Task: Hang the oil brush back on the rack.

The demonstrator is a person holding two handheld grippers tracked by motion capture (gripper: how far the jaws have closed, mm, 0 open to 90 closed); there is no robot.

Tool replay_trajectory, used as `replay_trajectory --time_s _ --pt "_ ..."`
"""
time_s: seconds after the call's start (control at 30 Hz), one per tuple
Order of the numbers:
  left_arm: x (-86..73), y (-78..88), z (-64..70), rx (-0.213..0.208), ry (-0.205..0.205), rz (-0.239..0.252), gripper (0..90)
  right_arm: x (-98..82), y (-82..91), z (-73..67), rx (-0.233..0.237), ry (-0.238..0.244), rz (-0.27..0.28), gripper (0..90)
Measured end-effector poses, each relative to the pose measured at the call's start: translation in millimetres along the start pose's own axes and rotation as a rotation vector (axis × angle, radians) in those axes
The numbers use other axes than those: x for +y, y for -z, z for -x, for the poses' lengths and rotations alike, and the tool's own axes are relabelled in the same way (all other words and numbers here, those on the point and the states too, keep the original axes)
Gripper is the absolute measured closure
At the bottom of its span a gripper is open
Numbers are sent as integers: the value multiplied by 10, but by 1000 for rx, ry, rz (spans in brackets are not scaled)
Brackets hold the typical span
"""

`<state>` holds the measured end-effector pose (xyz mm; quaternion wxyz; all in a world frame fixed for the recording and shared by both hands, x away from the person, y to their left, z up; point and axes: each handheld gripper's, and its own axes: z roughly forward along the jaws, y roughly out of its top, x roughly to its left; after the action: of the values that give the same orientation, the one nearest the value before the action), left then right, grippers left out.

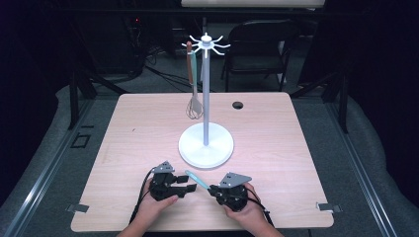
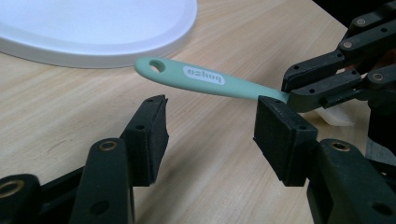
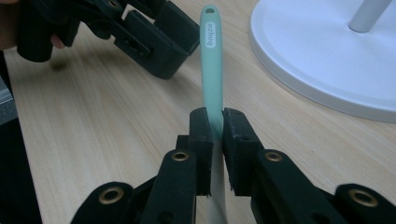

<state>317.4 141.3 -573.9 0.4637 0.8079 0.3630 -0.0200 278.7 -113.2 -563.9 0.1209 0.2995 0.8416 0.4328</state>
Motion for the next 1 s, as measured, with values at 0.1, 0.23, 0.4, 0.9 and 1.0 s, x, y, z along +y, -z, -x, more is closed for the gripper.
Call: replay_trajectory --time_s 0.1,0.23,0.4,0.9,1.0 --pt "4 -7 10 -12 -8 -1 429 4 -2 -29 10 15 8 826" --pt "7 -15 7 -42 11 9 402 1 -12 -66 25 31 11 825" --pt "10 -8 4 -55 27 21 394 7 -20 -105 38 48 8 825" --pt "16 18 -8 -77 40 35 483 -1 -65 -149 54 73 -19 821" --pt "14 24 -24 -92 52 47 513 -4 -63 -127 67 53 -20 790"
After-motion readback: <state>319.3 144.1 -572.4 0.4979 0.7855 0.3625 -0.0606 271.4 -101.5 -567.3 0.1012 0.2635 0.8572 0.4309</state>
